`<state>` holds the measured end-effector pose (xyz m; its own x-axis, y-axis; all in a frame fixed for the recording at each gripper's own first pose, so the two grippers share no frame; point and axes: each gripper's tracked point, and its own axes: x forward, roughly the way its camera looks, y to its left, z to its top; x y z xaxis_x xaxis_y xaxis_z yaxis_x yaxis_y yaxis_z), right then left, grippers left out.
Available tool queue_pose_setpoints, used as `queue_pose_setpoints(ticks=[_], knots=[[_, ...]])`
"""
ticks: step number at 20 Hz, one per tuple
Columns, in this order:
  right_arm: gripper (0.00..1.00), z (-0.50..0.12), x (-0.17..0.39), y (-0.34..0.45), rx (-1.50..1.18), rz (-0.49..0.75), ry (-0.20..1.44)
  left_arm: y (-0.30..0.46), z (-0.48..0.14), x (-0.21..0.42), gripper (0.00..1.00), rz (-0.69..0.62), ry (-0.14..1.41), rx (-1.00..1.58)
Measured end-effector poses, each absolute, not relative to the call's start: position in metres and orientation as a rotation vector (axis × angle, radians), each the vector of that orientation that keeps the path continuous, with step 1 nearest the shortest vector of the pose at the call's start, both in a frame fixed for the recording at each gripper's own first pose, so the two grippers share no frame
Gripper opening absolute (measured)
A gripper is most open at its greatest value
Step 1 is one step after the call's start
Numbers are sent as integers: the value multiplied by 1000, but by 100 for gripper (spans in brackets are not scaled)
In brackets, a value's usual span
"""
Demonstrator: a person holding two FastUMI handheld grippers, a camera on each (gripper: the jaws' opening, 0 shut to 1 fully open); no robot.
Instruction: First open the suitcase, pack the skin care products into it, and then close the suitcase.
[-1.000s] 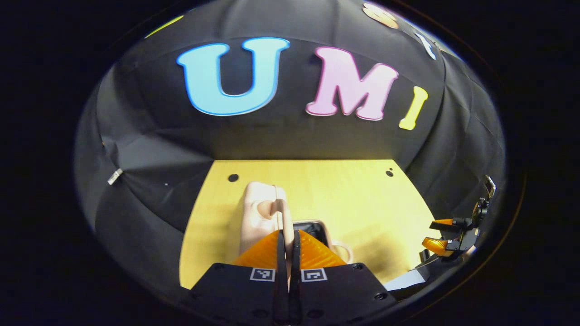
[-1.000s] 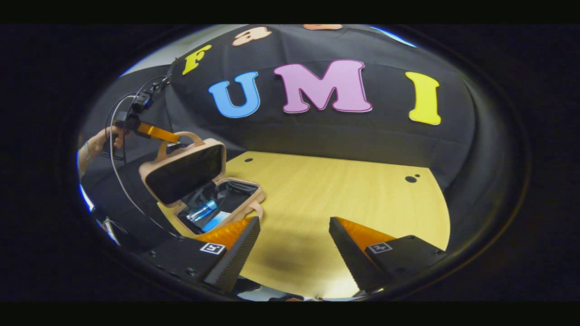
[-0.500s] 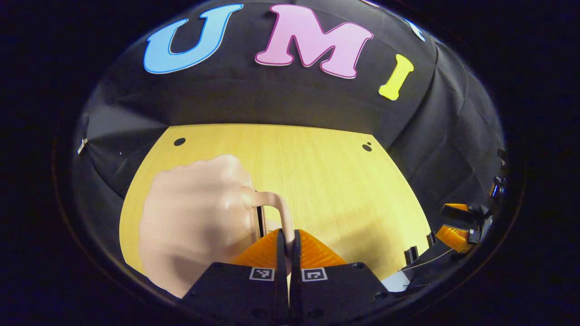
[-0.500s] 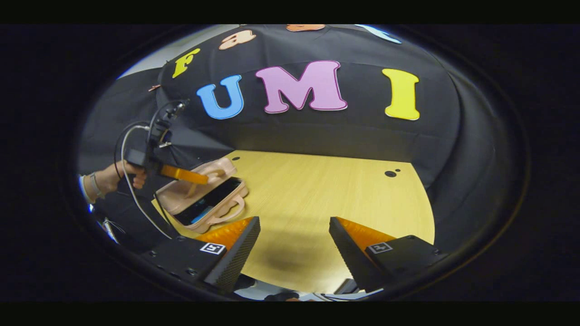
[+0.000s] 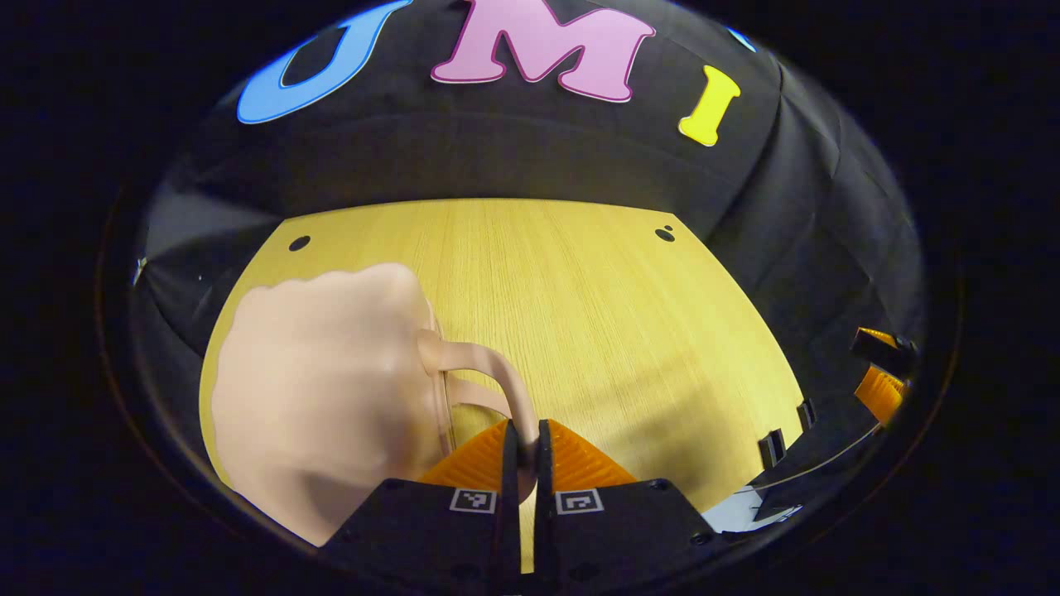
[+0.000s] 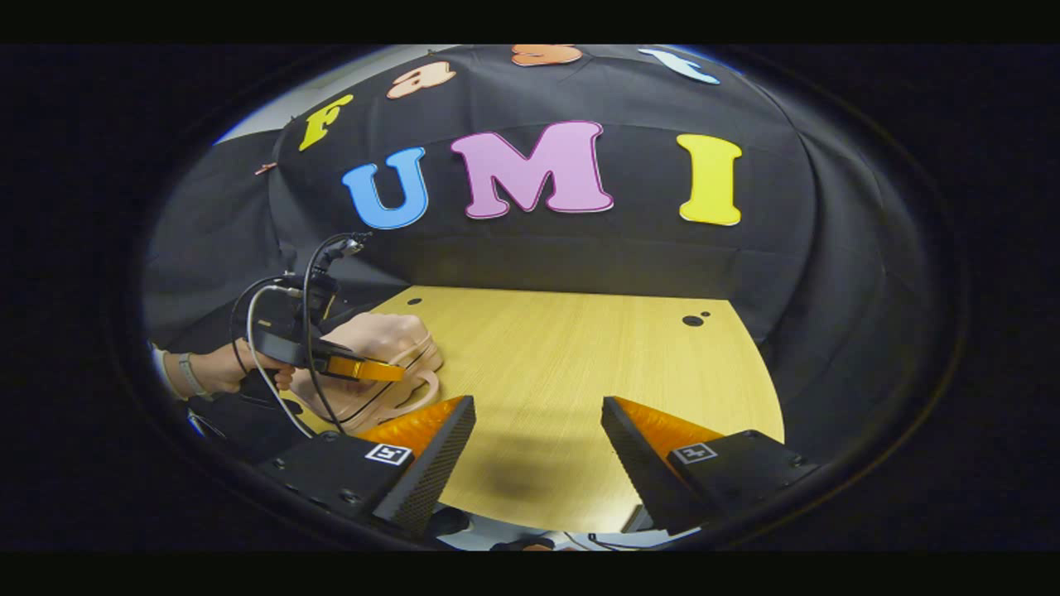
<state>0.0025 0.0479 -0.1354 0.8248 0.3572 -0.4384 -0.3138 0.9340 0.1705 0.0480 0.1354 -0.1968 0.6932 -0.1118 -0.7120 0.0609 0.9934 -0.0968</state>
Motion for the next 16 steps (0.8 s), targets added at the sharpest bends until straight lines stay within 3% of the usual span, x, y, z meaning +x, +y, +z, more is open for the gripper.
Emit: queue_pose_setpoints(ticks=[4,6,9,11,16], knots=[[97,-122,4,55,82,351,448,133,-163,55,23,-106,675,-25],[97,-114,5,61,76,358,428,128,-138,54,39,-115,607,5],[98,-100,7,60,67,363,383,117,-99,56,79,-125,506,24],[97,-87,11,61,63,353,345,112,-71,55,86,-113,435,22],[97,-28,24,44,30,289,179,122,9,42,89,-56,236,67]])
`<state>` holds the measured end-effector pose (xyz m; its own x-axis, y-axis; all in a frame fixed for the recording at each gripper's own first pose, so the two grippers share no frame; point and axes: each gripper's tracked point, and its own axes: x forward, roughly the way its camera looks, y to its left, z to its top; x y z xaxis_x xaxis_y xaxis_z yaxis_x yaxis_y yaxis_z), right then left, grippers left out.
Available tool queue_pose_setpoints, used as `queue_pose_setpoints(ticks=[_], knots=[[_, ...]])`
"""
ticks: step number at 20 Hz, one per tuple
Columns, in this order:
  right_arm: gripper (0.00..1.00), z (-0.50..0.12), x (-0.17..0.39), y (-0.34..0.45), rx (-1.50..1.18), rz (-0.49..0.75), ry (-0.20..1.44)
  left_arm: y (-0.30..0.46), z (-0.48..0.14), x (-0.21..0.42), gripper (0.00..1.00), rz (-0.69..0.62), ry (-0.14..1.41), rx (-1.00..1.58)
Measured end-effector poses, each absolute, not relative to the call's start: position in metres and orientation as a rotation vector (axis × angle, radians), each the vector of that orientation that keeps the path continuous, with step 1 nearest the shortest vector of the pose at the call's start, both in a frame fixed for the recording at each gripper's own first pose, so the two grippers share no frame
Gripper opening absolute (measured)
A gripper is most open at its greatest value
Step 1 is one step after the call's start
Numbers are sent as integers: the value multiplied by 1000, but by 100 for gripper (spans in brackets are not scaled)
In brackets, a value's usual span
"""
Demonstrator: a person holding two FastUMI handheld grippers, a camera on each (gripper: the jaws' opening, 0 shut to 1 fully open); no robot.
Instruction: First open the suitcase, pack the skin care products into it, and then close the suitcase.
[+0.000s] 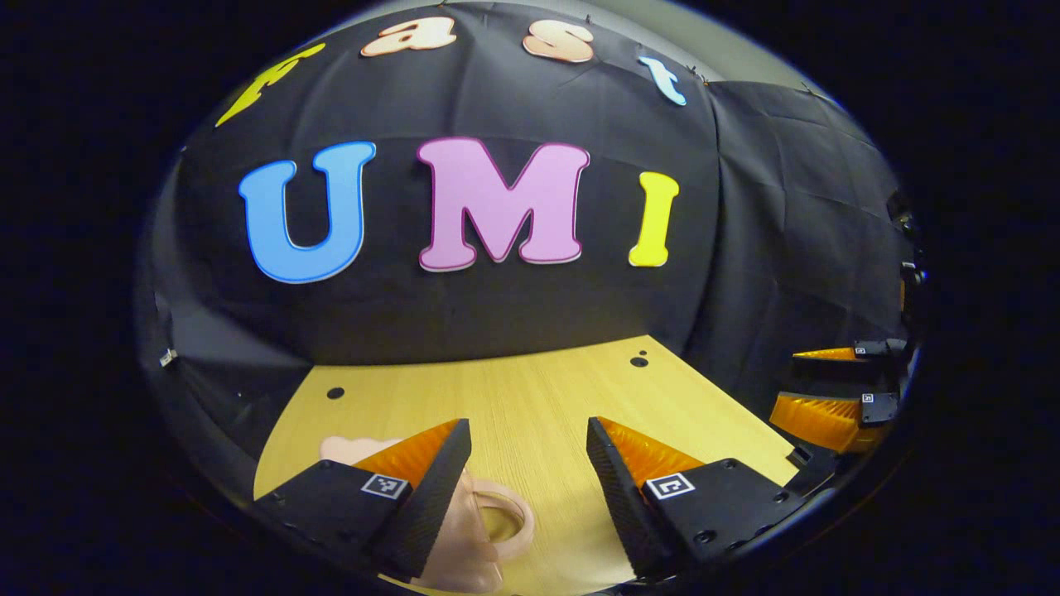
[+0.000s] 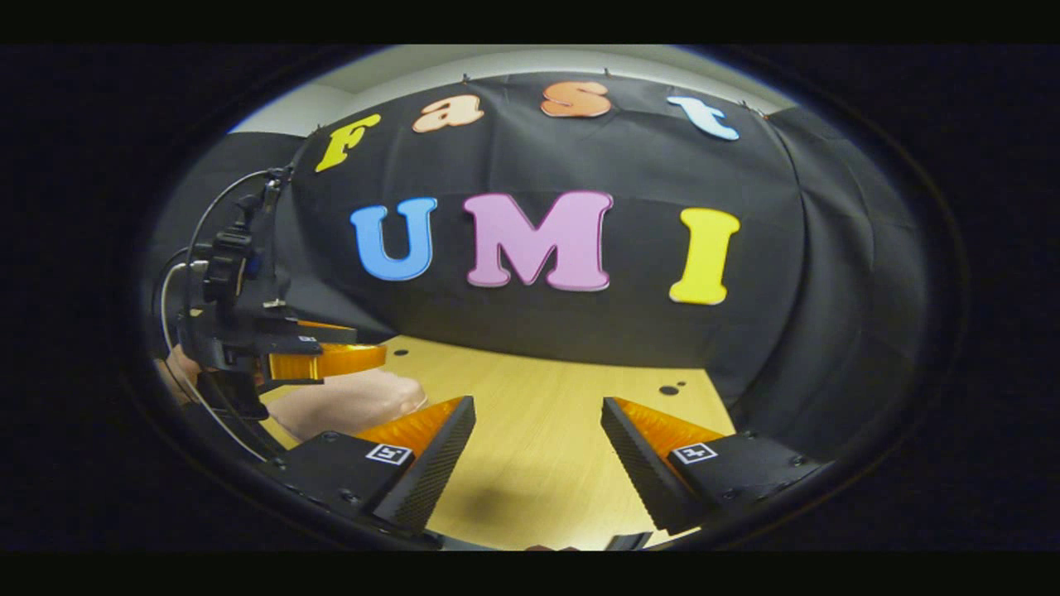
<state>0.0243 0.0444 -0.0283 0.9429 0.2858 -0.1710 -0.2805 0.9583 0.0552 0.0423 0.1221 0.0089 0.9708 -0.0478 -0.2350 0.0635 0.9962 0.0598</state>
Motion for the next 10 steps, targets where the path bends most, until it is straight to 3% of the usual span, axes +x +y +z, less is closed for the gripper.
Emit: queue_pose_setpoints(ticks=[6,10], knots=[[97,46,36,28,12,185,-58,130,79,21,92,6,62,46],[96,67,37,26,18,164,-115,142,97,13,96,64,-7,50]])
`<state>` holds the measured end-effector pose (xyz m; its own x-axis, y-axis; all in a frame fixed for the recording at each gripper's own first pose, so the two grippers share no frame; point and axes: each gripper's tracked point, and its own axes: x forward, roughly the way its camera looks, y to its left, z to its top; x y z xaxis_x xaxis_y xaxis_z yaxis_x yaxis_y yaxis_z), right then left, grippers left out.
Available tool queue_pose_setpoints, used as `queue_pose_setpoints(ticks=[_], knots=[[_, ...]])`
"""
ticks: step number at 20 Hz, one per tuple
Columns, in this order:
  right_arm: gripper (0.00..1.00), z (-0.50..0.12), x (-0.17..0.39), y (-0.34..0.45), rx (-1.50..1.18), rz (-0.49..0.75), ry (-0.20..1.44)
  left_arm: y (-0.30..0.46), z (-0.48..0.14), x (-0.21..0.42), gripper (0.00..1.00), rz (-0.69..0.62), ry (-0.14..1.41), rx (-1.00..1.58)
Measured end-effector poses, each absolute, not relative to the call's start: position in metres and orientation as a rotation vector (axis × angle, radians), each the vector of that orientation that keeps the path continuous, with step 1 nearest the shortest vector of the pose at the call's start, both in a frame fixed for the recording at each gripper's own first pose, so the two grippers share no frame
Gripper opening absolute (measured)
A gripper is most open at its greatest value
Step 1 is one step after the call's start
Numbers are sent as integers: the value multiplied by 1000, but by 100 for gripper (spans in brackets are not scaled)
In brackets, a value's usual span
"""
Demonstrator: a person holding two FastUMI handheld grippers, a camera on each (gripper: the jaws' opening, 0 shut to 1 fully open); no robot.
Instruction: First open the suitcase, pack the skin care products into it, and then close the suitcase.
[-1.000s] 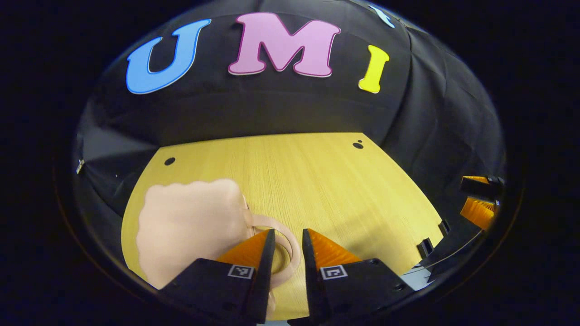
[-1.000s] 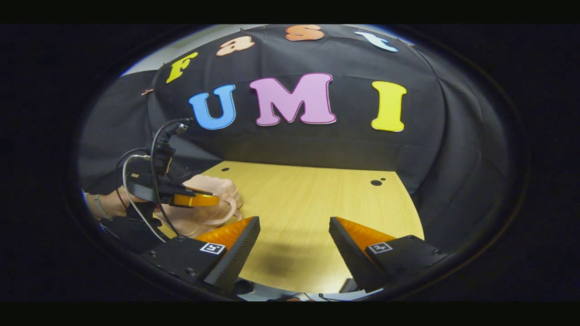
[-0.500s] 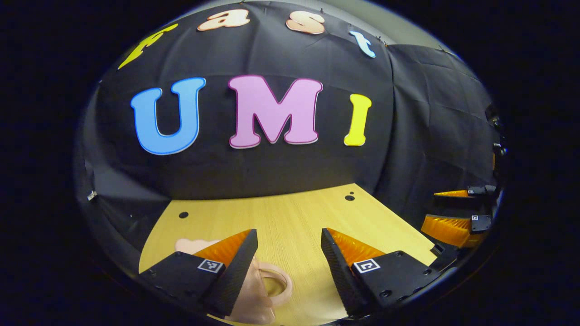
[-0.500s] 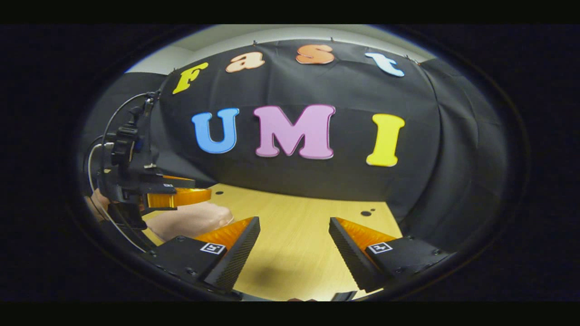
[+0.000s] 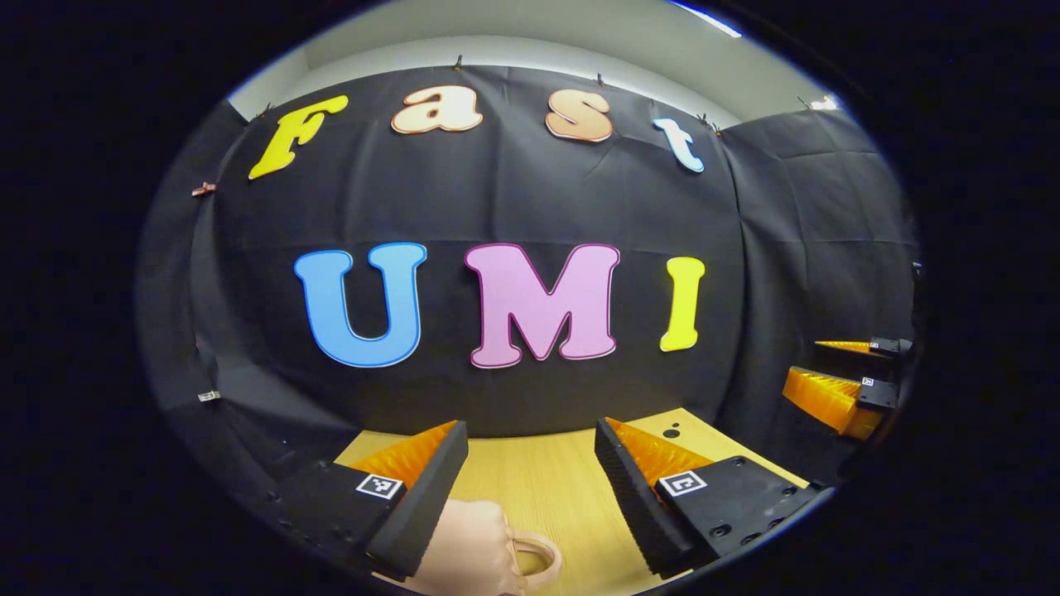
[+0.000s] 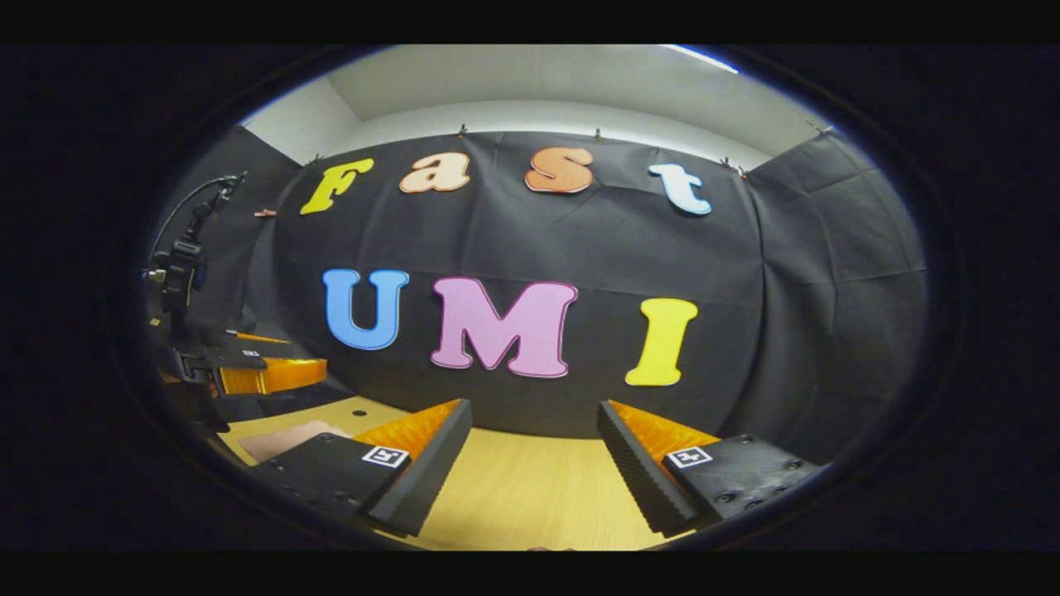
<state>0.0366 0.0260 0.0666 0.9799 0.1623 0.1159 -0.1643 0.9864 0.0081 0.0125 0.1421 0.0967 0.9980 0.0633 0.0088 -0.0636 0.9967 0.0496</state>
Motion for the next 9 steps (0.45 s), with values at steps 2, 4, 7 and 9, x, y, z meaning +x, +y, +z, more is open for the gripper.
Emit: queue_pose_setpoints(ticks=[2,4,7,9], knots=[[96,71,36,25,25,164,-127,140,102,8,96,74,-24,33],[96,73,35,24,37,163,-130,145,105,5,96,88,-43,24],[96,72,36,19,53,151,-129,152,109,6,96,118,-58,39],[90,71,37,14,57,138,-129,150,110,6,96,108,-64,48]])
